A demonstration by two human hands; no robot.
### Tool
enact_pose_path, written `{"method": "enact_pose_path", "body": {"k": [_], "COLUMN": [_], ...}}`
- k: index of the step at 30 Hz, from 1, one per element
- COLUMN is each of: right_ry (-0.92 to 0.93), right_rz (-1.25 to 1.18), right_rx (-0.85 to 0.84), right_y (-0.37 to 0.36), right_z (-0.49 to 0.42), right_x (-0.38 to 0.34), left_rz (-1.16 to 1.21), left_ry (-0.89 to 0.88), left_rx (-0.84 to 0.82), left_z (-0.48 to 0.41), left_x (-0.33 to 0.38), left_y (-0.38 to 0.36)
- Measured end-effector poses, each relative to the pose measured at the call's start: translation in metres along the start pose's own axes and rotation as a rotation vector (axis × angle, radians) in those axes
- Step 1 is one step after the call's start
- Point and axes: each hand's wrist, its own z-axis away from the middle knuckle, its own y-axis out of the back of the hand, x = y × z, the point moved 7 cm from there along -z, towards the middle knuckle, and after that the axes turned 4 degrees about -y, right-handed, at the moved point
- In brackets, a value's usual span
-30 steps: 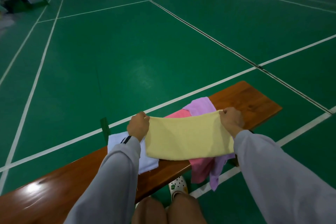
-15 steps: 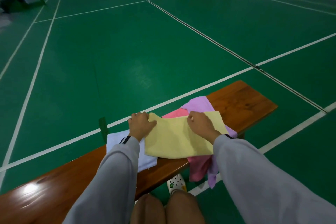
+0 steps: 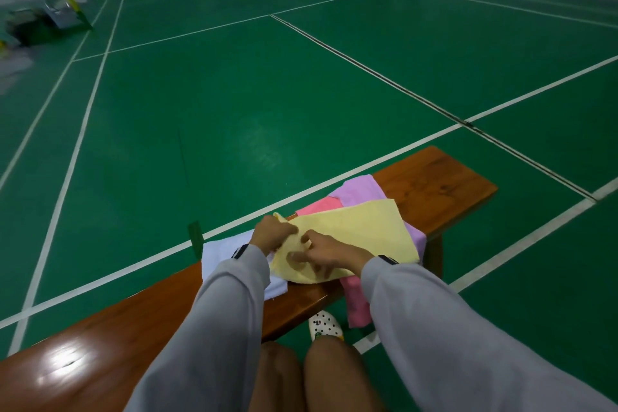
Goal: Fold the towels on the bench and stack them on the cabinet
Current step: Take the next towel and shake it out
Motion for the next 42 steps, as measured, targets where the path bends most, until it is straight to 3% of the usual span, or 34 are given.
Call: {"method": "enact_pose_path", "body": {"k": [3, 6, 9, 13, 17, 28, 35, 39, 42], "right_ry": [0.042, 0.076, -0.015, -0.058, -0.115, -0.110, -0.211, -0.328, -0.335], "right_rz": [-0.064, -0.069, -0.118, -0.202, -0.017, -0.215, -0.178, -0.065, -0.018], "right_rx": [0.008, 0.053, 0.073, 0.225, 0.385, 0.390, 0.440, 0.405, 0.490], "right_y": [0.002, 0.008, 0.013, 0.029, 0.059, 0.119, 0.143, 0.146, 0.150], "right_z": [0.011, 0.023, 0.030, 0.041, 0.053, 0.088, 0.091, 0.096, 0.091], "right_x": [-0.009, -0.017, -0.006, 0.011, 0.031, 0.087, 0.130, 0.150, 0.157], "left_rz": [0.272, 0.352, 0.394, 0.386, 0.312, 0.271, 0.236, 0.009, -0.298], "left_ry": [-0.019, -0.026, -0.008, -0.013, -0.063, -0.134, -0.149, -0.152, -0.213], "left_rx": [0.004, -0.005, -0.054, -0.065, -0.033, -0.100, -0.189, -0.279, -0.050], "left_z": [0.006, 0.014, 0.021, 0.029, 0.035, 0.032, 0.029, 0.029, 0.021], "left_x": [0.018, 0.034, 0.046, 0.070, 0.096, 0.151, 0.169, 0.155, 0.142], "left_y": [-0.006, -0.017, -0.032, -0.051, -0.065, -0.113, -0.161, -0.179, -0.158]}}
